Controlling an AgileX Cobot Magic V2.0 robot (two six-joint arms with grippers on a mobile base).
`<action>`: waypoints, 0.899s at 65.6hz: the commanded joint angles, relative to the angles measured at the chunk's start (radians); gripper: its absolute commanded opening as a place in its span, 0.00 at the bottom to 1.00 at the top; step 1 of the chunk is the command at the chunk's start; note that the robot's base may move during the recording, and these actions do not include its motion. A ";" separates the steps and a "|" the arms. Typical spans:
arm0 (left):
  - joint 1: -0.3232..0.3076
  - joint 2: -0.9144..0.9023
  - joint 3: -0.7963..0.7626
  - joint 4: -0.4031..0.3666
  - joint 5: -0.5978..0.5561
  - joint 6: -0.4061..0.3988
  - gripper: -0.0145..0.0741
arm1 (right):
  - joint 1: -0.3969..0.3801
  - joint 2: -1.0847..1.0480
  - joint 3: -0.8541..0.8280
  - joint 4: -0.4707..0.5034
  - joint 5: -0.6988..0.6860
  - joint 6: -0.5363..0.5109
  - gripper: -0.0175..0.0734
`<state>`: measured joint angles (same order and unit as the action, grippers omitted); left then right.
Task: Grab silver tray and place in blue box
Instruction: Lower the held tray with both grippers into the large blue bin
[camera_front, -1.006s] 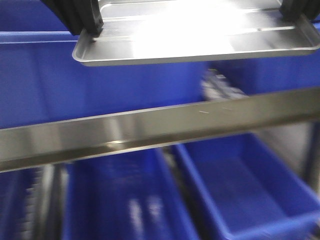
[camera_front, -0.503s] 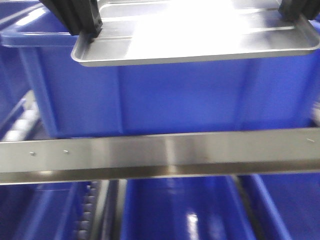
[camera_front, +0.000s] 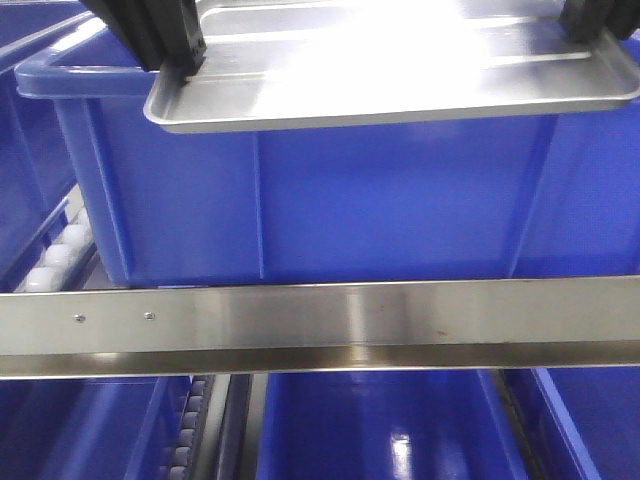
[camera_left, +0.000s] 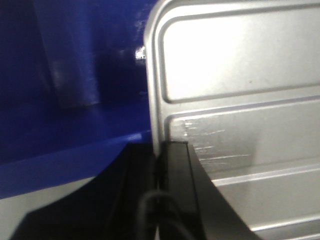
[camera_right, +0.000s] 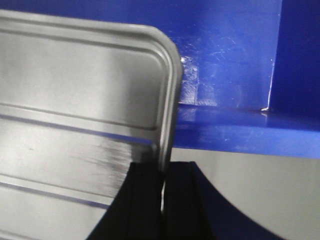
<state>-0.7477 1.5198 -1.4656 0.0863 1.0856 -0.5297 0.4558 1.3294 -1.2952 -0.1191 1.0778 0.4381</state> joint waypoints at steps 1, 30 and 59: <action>-0.009 -0.032 -0.023 -0.006 0.002 0.044 0.05 | -0.001 -0.034 -0.032 -0.030 -0.083 -0.018 0.26; -0.009 -0.032 -0.023 -0.006 0.002 0.044 0.05 | -0.001 -0.034 -0.032 -0.030 -0.083 -0.018 0.26; -0.009 -0.032 -0.023 -0.006 0.002 0.044 0.05 | -0.001 -0.034 -0.032 -0.030 -0.085 -0.018 0.26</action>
<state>-0.7477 1.5198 -1.4656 0.0847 1.0856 -0.5297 0.4558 1.3294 -1.2952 -0.1191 1.0778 0.4381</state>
